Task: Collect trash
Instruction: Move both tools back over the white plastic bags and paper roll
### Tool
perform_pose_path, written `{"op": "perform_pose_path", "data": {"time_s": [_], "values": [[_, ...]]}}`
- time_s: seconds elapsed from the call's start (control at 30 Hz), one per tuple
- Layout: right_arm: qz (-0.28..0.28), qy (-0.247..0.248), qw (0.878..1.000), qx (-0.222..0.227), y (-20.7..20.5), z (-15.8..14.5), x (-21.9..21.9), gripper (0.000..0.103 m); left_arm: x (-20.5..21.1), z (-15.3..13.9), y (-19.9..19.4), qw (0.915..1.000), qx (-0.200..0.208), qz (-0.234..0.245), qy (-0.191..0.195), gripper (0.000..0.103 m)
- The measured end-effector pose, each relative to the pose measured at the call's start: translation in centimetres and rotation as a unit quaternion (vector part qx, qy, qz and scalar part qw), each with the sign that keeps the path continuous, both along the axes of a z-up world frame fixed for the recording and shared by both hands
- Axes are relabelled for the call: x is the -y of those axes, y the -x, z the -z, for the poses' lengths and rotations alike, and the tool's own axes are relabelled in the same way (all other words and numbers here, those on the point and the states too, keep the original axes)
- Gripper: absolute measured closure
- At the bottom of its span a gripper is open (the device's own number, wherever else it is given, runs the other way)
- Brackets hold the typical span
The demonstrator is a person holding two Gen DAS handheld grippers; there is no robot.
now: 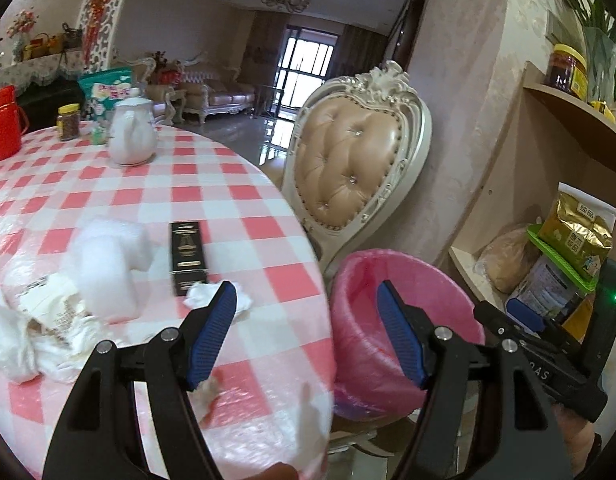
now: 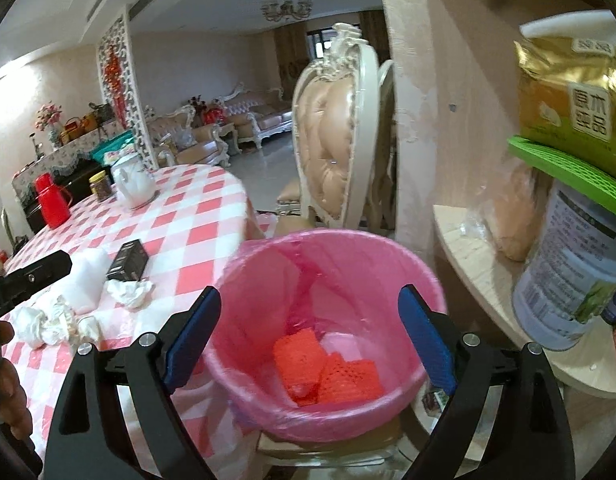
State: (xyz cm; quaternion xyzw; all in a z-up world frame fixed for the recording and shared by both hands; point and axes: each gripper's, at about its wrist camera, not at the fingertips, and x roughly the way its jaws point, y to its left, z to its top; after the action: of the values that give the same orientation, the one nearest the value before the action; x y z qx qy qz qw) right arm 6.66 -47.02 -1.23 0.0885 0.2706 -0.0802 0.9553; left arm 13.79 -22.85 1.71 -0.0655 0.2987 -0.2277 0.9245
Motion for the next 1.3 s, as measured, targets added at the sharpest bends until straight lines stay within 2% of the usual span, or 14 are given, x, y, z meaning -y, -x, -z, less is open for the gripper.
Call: {"op": "perform_pose_path", "data": {"time_s": [0.33, 0.73, 1.3], "values": [[-0.057, 0.005, 0.998, 0.003, -0.1, -0.5, -4.8, 0.018, -6.8, 0.0, 1.6, 0.9981, 0.000, -0.062, 0.001, 0.033], [-0.098, 0.009, 0.995, -0.008, -0.6, -0.3, -9.7, 0.018, -16.4, 1.2, 3.1, 0.9890, -0.014, -0.147, 0.006, 0.033], [-0.175, 0.020, 0.984, -0.033, -3.0, 0.9, -17.2, 0.018, -22.2, 3.6, 2.1, 0.9789, -0.050, -0.197, 0.015, 0.033]]}}
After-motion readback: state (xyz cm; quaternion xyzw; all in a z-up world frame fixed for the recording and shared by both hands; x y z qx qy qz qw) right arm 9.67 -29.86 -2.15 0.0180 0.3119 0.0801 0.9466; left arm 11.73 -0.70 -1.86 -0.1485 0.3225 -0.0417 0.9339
